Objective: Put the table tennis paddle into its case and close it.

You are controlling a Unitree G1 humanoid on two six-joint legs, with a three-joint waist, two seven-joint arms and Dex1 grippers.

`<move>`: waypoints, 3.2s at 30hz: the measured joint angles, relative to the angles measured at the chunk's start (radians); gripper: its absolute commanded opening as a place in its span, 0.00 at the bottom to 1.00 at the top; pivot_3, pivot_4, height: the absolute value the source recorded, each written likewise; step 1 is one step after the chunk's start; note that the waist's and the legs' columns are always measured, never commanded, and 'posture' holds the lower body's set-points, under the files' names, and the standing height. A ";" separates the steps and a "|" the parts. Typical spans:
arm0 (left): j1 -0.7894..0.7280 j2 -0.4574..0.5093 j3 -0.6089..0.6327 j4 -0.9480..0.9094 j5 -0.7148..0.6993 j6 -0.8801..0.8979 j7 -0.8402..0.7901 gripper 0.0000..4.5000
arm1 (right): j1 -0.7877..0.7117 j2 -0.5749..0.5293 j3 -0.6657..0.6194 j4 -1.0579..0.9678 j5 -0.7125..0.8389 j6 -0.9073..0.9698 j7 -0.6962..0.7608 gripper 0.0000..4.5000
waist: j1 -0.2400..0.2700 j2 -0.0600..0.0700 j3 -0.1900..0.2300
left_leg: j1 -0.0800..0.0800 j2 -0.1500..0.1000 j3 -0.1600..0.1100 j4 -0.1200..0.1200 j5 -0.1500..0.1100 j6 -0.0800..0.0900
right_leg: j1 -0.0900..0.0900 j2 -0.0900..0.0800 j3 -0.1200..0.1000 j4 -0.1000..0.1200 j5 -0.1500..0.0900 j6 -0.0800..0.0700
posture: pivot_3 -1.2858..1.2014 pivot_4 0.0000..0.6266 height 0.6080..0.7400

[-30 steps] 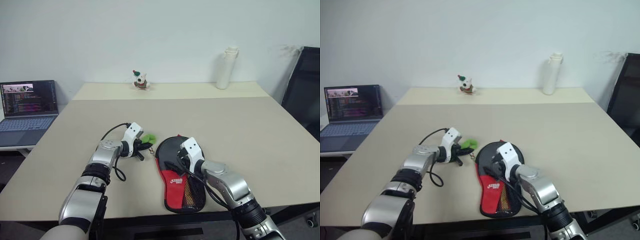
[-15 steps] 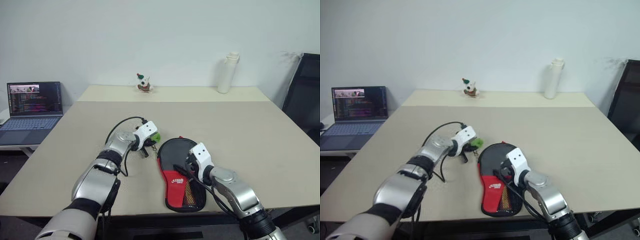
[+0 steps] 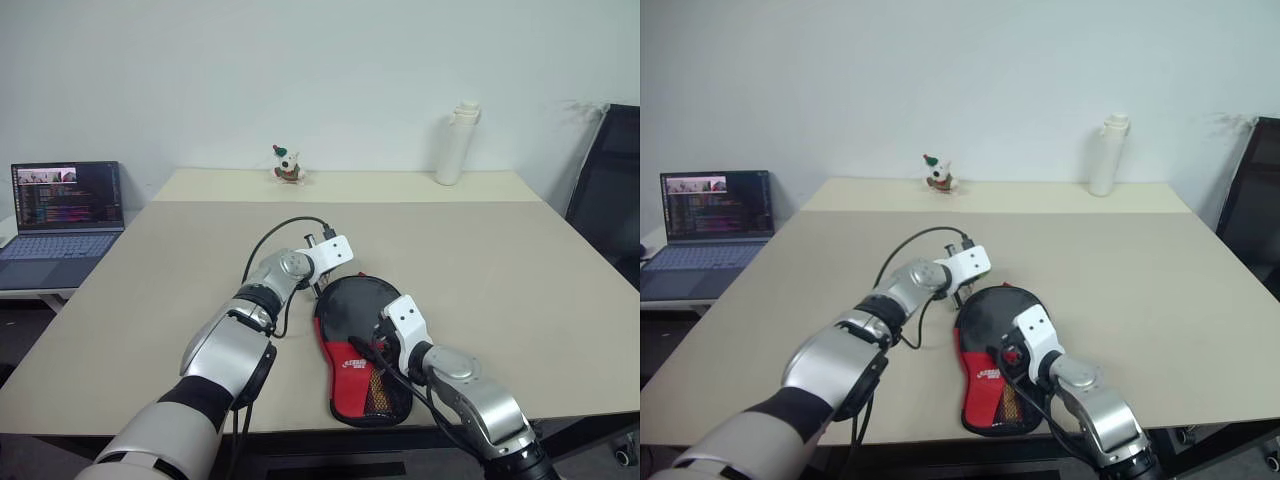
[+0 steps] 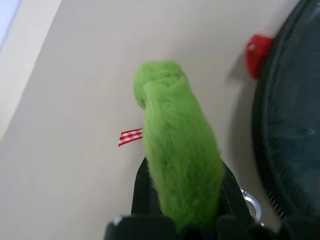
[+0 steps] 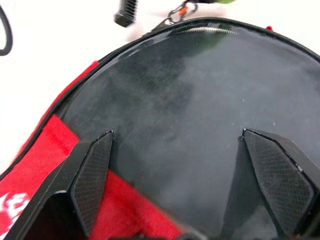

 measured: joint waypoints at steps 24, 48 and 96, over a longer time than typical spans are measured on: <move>-0.091 -0.258 -0.216 0.035 0.284 -0.235 0.324 0.01 | 0.152 0.038 0.053 -0.172 -0.030 0.048 -0.067 1.00 | 0.018 -0.001 -0.001 | 0.000 0.000 0.000 0.000 0.000 0.000 | 0.000 0.000 0.000 -0.001 -0.001 -0.001 | 0.52 0.24 1.00; -0.119 -0.171 0.063 0.014 0.024 -0.224 0.089 0.58 | 0.070 0.041 -0.015 -0.142 0.024 0.137 0.001 1.00 | 0.003 -0.002 -0.003 | 0.001 0.000 0.000 0.000 0.000 0.000 | 0.001 0.000 0.000 0.000 -0.001 -0.001 | 0.52 0.24 1.00; 0.505 0.048 0.160 -0.760 -0.389 0.164 -0.526 0.59 | -0.741 -0.056 -0.352 1.272 -0.008 -0.386 0.081 0.49 | -0.009 0.007 0.005 | -0.001 0.002 0.001 -0.001 0.000 0.000 | -0.002 -0.001 0.001 0.003 0.002 -0.008 | 0.52 0.24 1.00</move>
